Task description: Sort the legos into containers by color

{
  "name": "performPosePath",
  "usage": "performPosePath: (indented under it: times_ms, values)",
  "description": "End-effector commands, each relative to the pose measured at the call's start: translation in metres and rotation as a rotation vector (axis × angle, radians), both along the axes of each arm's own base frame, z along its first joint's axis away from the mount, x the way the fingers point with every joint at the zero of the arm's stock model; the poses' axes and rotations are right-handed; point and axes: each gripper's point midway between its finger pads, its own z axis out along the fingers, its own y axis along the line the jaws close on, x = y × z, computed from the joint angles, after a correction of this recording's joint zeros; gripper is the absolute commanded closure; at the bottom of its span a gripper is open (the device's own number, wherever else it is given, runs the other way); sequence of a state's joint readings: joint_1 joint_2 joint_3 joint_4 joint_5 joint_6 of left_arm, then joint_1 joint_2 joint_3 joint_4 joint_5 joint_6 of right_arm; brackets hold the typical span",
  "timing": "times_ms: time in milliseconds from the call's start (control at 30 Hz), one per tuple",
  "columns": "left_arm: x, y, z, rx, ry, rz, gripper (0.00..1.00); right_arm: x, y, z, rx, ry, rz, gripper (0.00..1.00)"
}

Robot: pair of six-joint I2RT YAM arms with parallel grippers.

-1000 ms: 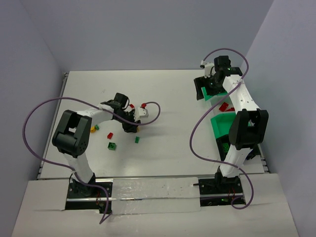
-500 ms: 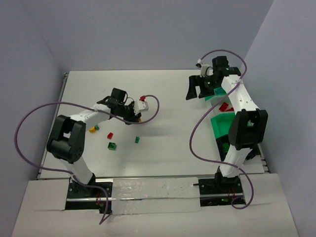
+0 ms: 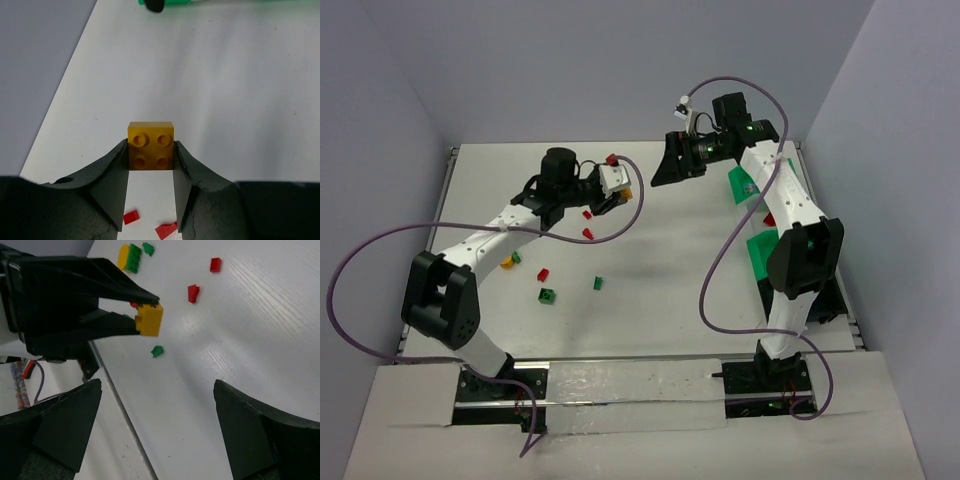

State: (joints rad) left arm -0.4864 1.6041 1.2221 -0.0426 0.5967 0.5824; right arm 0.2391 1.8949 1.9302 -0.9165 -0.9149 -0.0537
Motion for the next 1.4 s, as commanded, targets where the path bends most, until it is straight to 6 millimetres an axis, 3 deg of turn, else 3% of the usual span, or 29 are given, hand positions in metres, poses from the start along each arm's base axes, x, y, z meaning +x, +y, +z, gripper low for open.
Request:
performPosePath:
  times_ms: [0, 200, 400, 733, 1067, 1167, 1233, 1300, 1367]
  values:
    - [-0.005, -0.019, 0.056, -0.104, -0.102, -0.03, 0.73, -0.002, 0.026, 0.015, 0.071, -0.008, 0.067, 0.0]
    - [-0.008, -0.025, 0.066, -0.12, -0.129, -0.024, 0.73, -0.006, 0.041, 0.005, 0.065, 0.011, 0.09, 0.04]
    - [-0.012, -0.03, 0.074, -0.144, -0.138, -0.032, 0.73, -0.006, 0.048, 0.003, 0.084, 0.014, 0.115, 0.23]
    - [-0.014, -0.035, 0.089, -0.179, -0.154, -0.041, 0.73, -0.014, 0.06, 0.007, 0.138, 0.066, 0.153, 0.31]
    - [-0.012, -0.039, 0.097, -0.194, -0.173, -0.038, 0.7, -0.019, 0.063, 0.009, 0.164, 0.086, 0.173, 0.68]
    - [-0.011, -0.038, 0.095, -0.195, -0.165, -0.023, 0.52, -0.018, 0.059, 0.01, 0.16, 0.08, 0.165, 0.84]
    - [-0.009, -0.037, 0.091, -0.188, -0.149, -0.004, 0.29, -0.015, 0.049, 0.011, 0.145, 0.066, 0.14, 0.97]
    - [-0.004, -0.033, 0.088, -0.185, -0.119, 0.044, 0.09, -0.01, 0.031, 0.01, 0.109, 0.042, 0.101, 1.0]
    - [0.0, -0.026, 0.085, -0.175, -0.097, 0.08, 0.01, 0.001, 0.002, 0.009, 0.045, -0.03, 0.049, 1.0]
